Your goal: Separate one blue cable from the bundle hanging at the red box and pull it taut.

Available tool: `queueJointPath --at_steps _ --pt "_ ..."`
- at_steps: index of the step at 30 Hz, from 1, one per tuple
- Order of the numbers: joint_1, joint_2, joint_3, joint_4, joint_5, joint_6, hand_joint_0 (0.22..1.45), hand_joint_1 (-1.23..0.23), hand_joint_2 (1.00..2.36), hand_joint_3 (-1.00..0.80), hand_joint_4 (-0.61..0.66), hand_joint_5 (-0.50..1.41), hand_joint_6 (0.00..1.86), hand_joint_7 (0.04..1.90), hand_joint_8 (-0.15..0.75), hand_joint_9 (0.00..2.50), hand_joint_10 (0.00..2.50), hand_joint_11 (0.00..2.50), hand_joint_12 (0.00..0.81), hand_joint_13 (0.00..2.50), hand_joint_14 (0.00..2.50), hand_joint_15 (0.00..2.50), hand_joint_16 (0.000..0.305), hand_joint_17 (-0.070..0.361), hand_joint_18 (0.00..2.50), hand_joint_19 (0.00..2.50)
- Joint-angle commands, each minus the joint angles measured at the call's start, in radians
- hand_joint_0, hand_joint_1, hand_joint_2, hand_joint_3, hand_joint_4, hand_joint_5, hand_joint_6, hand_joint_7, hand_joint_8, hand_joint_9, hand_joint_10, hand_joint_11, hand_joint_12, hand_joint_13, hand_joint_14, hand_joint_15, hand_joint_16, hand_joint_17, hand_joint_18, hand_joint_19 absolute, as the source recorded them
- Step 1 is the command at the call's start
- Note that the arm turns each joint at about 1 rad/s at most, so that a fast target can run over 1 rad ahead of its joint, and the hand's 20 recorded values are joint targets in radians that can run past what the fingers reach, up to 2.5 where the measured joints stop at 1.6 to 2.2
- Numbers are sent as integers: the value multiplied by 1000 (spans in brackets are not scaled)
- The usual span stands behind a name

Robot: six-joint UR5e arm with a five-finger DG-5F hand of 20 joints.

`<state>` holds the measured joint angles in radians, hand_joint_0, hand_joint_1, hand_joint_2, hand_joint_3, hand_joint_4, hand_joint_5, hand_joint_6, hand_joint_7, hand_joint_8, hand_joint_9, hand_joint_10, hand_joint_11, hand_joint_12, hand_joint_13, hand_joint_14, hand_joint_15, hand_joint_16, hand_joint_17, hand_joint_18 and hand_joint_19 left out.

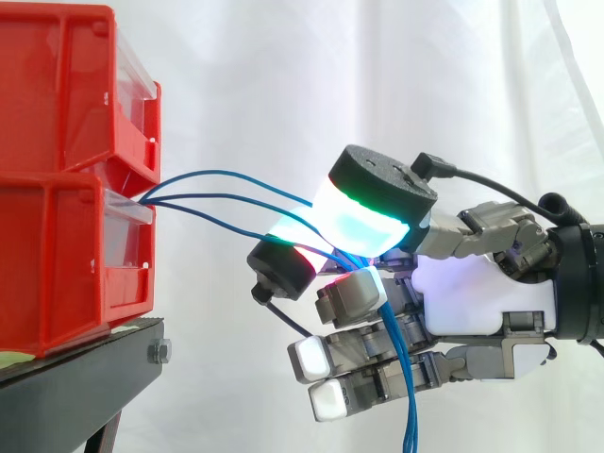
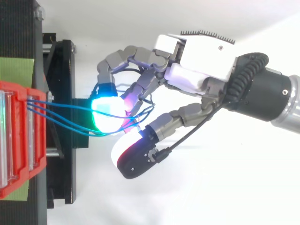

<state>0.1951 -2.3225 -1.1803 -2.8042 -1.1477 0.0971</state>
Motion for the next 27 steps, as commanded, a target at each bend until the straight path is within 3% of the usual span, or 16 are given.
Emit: queueJointPath --at_steps 1,8,17,22,27 --pt "-2 0 13 -23 -3 3 467 -1083 1000 -500 -43 -125 907 1068 303 1192 11 1203 387 868 19 648 48 108 676 628" --pt "-6 0 51 -113 -10 10 433 -1040 1000 -500 -38 -125 897 1032 319 1202 9 1178 398 871 18 630 51 115 688 626" --pt "-6 20 71 -178 -18 7 451 -966 1000 -500 -61 -124 867 1030 291 1218 11 1136 396 855 19 620 50 113 671 640" --pt "-6 38 71 -199 -15 3 610 -811 1000 -500 -105 -119 847 1146 250 1234 16 1120 359 828 19 628 42 94 617 677" --pt "-2 43 73 -205 -12 1 659 -859 1013 -329 -46 -126 862 1250 271 1232 17 1130 363 835 21 628 43 96 626 664"
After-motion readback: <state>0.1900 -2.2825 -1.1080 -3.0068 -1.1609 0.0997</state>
